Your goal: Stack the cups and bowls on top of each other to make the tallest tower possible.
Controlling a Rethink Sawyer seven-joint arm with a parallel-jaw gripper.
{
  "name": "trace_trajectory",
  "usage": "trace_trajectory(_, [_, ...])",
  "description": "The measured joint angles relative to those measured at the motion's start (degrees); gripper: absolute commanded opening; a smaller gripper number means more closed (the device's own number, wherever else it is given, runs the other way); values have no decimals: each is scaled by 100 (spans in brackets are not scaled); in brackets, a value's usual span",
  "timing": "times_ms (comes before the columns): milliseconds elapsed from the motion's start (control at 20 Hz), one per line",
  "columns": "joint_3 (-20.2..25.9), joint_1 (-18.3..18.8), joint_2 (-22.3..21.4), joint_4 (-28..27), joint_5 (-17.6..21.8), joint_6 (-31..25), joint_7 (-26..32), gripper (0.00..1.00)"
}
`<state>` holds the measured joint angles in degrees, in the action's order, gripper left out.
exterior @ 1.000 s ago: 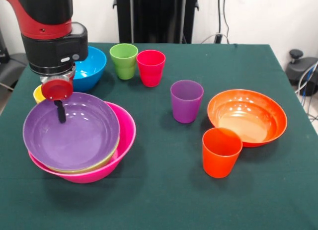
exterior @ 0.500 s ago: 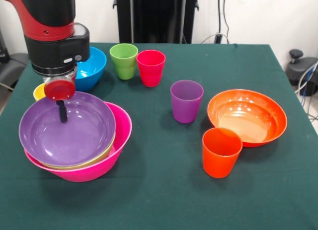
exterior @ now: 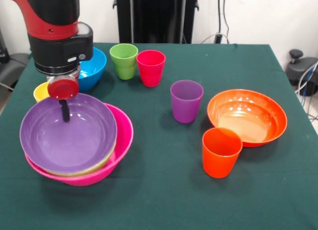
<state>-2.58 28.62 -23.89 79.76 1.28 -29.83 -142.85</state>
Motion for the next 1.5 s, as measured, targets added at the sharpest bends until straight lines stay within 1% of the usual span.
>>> trace_trajectory(400, [-15,-230,-195,60,2,-4,0,100])
trace_trajectory(600, [-23,-307,-359,127,2,-86,0,100])
trace_trajectory(1200, [-46,-333,-633,163,4,-338,0,100])
trace_trajectory(1500, [-46,-333,-634,163,4,-338,0,100])
